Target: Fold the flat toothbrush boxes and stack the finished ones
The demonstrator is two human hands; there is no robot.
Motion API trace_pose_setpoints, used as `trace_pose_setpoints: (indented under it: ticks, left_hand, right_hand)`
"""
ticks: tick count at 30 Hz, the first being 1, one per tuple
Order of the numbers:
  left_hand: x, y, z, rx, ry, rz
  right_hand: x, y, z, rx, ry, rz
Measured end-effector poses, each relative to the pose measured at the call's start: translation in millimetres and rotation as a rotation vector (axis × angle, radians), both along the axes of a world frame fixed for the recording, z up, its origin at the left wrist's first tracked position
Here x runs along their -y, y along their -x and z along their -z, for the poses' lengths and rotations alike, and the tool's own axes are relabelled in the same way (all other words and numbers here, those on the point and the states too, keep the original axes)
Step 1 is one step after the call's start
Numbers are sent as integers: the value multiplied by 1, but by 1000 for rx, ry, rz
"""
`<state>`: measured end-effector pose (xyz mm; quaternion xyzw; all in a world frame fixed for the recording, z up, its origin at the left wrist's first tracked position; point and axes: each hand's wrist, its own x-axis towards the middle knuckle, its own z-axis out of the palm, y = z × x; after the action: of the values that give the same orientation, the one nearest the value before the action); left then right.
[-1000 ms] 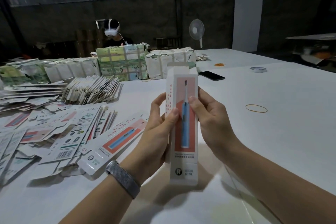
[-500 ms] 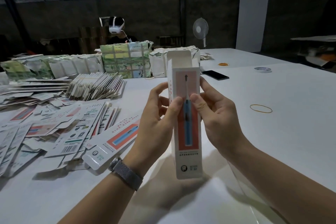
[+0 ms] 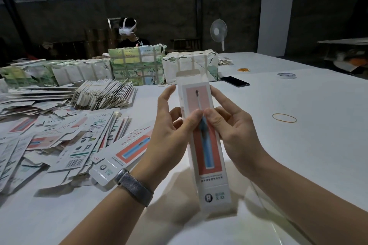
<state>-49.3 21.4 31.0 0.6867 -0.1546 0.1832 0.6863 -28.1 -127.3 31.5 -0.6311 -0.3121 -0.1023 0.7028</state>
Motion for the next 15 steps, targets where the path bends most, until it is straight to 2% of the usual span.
trace_pose_setpoints:
  ticks: [4, 15]
  left_hand:
    - [-3, 1, -3, 51, -45, -21]
    - [-3, 6, -5, 12, -98, 71]
  right_hand:
    - [1, -1, -1, -10, 16, -33]
    - [6, -4, -6, -24, -1, -14]
